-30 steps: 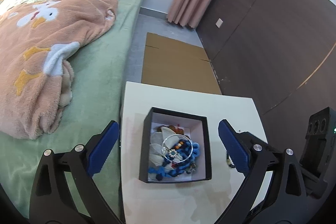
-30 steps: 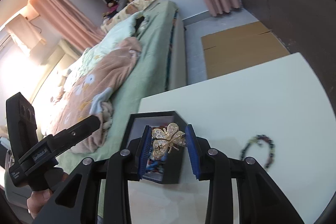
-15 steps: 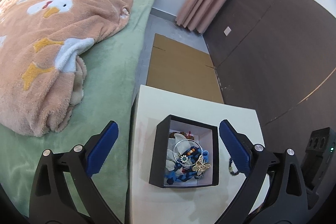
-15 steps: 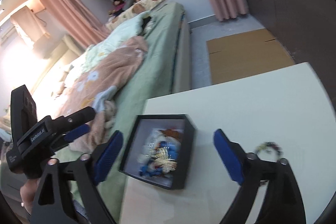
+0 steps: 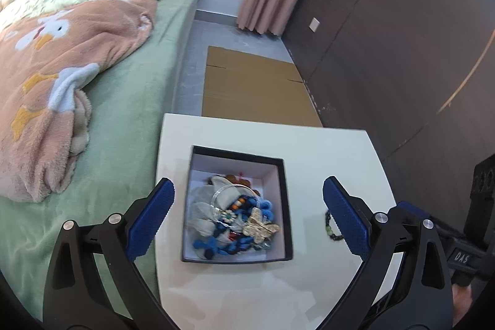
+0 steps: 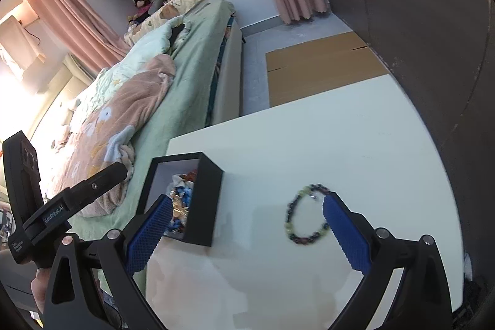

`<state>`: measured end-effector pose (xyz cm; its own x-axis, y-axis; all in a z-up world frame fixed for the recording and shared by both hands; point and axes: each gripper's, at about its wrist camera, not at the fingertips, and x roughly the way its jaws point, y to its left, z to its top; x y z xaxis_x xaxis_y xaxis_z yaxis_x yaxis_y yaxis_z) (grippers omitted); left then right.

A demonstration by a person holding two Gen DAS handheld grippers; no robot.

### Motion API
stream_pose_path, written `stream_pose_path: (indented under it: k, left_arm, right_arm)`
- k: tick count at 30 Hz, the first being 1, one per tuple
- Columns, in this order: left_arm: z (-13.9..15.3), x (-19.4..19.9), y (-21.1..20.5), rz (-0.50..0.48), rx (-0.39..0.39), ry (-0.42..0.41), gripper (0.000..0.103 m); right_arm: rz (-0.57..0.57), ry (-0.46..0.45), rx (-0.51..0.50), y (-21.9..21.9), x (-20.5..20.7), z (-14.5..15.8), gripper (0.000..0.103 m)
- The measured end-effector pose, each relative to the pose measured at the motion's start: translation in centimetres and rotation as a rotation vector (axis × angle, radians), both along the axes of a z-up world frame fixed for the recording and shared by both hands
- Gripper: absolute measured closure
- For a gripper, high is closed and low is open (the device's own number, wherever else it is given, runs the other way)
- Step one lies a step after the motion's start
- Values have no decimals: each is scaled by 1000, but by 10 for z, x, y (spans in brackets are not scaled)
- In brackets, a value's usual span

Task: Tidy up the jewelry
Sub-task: 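Grasp the green and black bead bracelet with the left gripper and lift it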

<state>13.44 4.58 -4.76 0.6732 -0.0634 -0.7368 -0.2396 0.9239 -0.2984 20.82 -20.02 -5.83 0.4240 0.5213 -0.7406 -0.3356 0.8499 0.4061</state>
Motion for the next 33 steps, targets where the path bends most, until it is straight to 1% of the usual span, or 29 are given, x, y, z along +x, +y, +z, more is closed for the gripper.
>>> stream_pose_path:
  k: [10,21,26,28,29,33]
  left_arm:
    - [1,1,-47,-88,44,-10,7]
    - [-7,13,-87,-175,54,-2,7]
    - [-16,24,-110,-238,53,13,19]
    - [-23,30,-117,-253,53,32,26]
    - [-26,34,-120,-260,52,39,27]
    - [-34,43,-132,-289,58,51,38]
  right_arm:
    - [-56,43,-11,-48,2,-5,8]
    - [-114,78,-29,-86,11,-12,8]
    - [-135,74,-47,-99,17,-12,8]
    - [-144,80,-47,-104,20,-13,8]
    - [-149,82,-46,-107,22,-14,8]
    - [-161,84,-43,-116,28,-14,8]
